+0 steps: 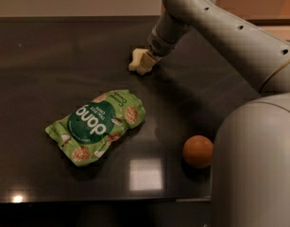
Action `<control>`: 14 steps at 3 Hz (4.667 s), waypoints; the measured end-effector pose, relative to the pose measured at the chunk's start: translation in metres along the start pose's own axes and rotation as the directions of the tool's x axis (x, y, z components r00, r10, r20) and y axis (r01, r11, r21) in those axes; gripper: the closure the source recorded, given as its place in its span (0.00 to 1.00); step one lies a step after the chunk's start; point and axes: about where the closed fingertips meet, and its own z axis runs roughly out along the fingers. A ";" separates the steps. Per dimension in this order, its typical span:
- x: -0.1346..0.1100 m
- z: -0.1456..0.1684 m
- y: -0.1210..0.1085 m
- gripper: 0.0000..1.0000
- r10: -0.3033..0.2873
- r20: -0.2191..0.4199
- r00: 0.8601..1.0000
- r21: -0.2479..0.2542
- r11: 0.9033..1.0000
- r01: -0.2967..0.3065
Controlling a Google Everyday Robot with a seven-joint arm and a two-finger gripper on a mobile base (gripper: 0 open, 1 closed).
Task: Move sponge near orange
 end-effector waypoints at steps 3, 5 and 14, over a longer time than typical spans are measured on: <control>0.019 -0.055 0.005 1.00 -0.112 0.026 0.993 -0.005 0.994 0.112; 0.088 -0.120 0.057 1.00 -0.270 0.020 0.963 -0.072 0.960 0.271; 0.219 -0.173 0.127 0.00 -0.344 -0.017 0.939 -0.178 0.925 0.335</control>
Offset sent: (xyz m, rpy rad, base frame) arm -0.0157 -0.0303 0.0445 0.0106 -0.0567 0.0654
